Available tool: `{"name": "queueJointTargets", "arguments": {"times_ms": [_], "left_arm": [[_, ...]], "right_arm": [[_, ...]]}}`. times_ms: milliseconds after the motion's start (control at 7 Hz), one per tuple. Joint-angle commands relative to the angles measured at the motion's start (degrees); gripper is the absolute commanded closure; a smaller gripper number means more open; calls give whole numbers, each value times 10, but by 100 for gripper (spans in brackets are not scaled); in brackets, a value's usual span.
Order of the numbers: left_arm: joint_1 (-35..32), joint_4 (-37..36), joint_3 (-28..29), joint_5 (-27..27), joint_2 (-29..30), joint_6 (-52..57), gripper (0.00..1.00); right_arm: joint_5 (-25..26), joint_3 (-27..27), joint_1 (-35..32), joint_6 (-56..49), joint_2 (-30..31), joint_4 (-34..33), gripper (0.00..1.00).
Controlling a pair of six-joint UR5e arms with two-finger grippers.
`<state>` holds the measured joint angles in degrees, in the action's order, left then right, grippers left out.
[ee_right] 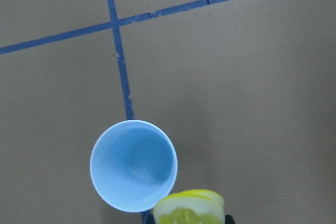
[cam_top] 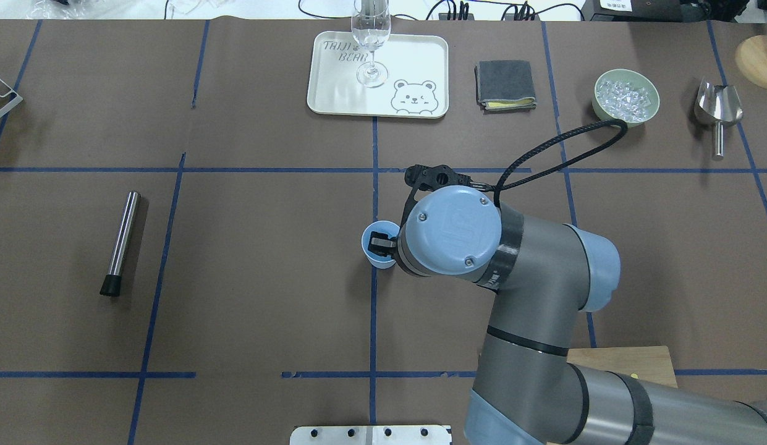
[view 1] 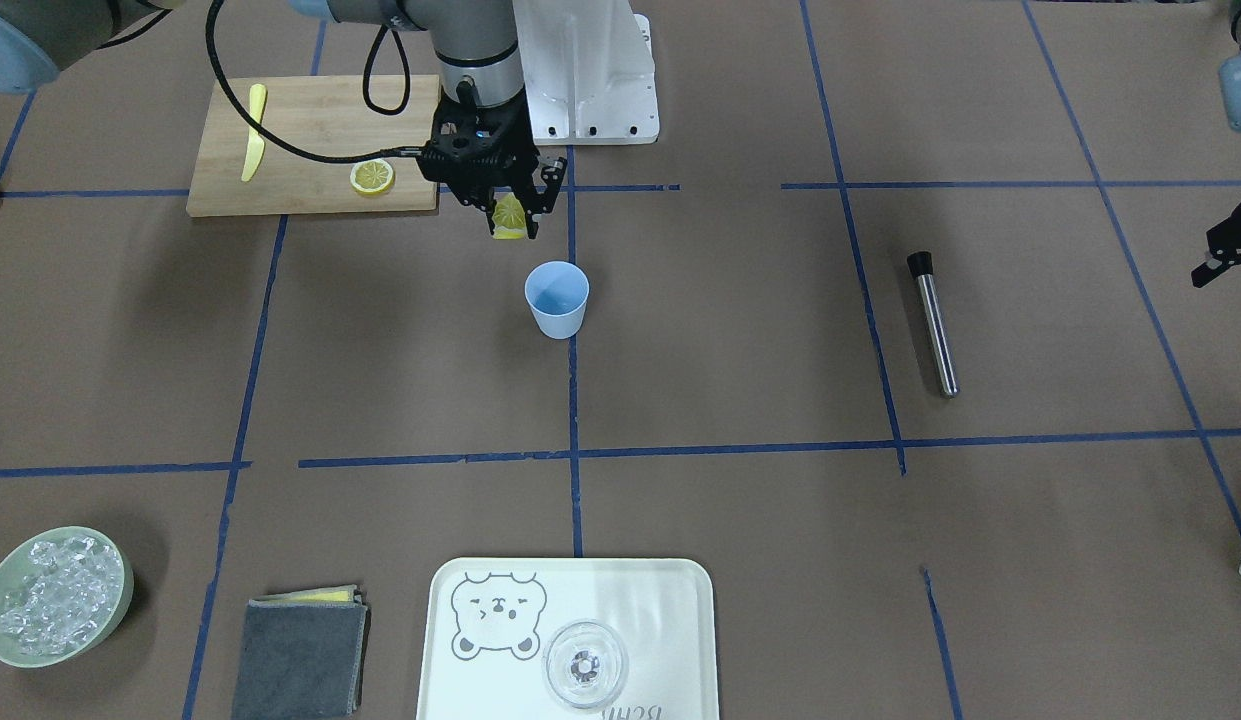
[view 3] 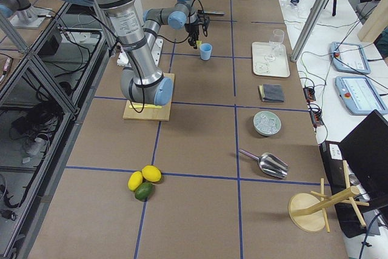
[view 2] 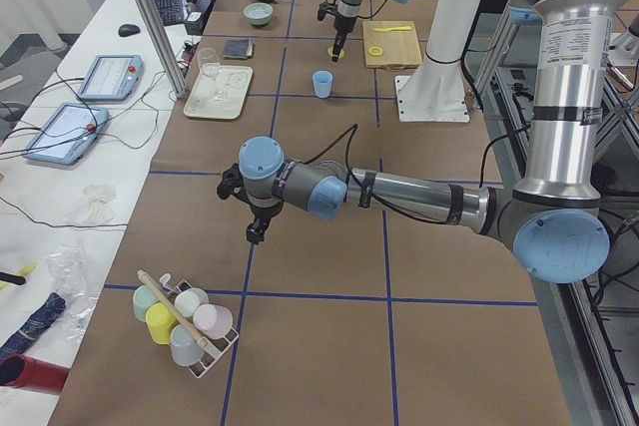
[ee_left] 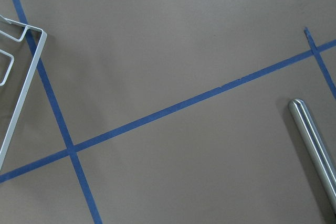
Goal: Squeeze lemon into cup
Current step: 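Lower the lemon slice into the blue cup and open the right gripper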
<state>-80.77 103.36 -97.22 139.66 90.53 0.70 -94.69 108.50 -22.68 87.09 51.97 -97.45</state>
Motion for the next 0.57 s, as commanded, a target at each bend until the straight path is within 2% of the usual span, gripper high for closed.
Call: {"name": "queueJointTargets", "arguments": {"times_ms": [0, 429], "left_arm": [[0, 0, -1, 0, 0, 0, 0], [0, 0, -2, 0, 0, -1, 0]], "right_arm": [[-1, -70, -4, 4, -21, 72, 51], [0, -82, -5, 4, -30, 76, 49]]}}
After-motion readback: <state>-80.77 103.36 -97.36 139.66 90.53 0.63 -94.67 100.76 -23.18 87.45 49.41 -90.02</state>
